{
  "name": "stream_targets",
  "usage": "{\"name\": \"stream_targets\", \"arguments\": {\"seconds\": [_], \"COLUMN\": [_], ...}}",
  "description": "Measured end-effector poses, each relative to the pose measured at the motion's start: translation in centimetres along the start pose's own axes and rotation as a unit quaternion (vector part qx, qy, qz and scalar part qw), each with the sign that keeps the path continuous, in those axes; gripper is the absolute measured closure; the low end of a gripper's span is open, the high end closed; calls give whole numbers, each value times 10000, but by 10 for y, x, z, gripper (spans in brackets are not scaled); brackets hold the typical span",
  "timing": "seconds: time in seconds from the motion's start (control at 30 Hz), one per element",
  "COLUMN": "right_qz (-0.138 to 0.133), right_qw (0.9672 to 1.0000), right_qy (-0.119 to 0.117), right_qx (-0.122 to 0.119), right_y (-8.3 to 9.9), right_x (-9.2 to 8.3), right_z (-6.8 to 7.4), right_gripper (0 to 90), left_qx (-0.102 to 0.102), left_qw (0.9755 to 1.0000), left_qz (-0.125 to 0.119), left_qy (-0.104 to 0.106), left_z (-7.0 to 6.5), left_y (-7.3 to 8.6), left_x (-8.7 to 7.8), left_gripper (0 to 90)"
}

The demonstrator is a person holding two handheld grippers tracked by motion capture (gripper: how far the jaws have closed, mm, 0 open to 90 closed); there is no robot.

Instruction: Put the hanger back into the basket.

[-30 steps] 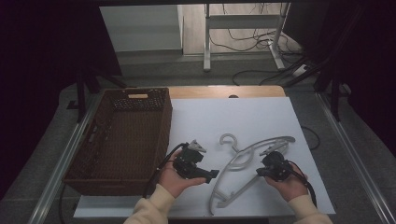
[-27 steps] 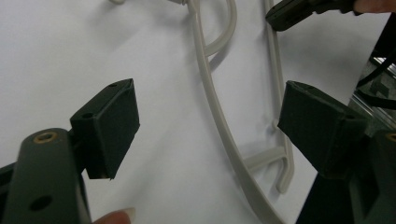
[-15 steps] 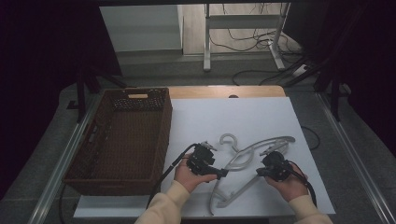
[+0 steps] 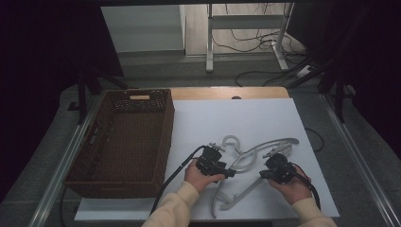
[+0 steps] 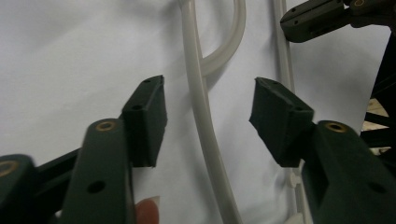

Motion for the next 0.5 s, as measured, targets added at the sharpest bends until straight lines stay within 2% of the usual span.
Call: {"name": "stream_targets", "arguments": {"seconds": [0.13, 0.2, 0.3, 0.33, 0.5], "right_qz": [-1, -1, 0, -11, -13], "right_qw": [10000, 10000, 10000, 10000, 10000], "right_qy": [-9, -13, -12, -11, -13], "right_qx": [2, 13, 14, 24, 23], "right_y": [0, 0, 0, 0, 0], "right_x": [0, 0, 0, 0, 0], "right_z": [0, 0, 0, 0, 0], "right_gripper": [897, 897, 897, 897, 897], "left_qx": [-15, -62, -65, -84, -94], "left_qw": [9999, 9998, 9998, 9998, 9998], "left_qz": [96, 107, 156, 164, 191], "left_qy": [73, 186, 140, 118, -31], "left_z": [0, -1, 1, 2, 5], "left_y": [2, 1, 2, 2, 2], "left_x": [5, 6, 9, 10, 13], "left_gripper": [546, 599, 660, 706, 776]}}
Point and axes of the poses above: each handheld gripper's, and its own axes: x roughly forward along the jaws, y roughly out of its underside, z roughly to its left, the point moved 8 cm from there along x, roughly forward along the jaws, and after that the axes turned 1 degree about -y, right-handed, at the moved point
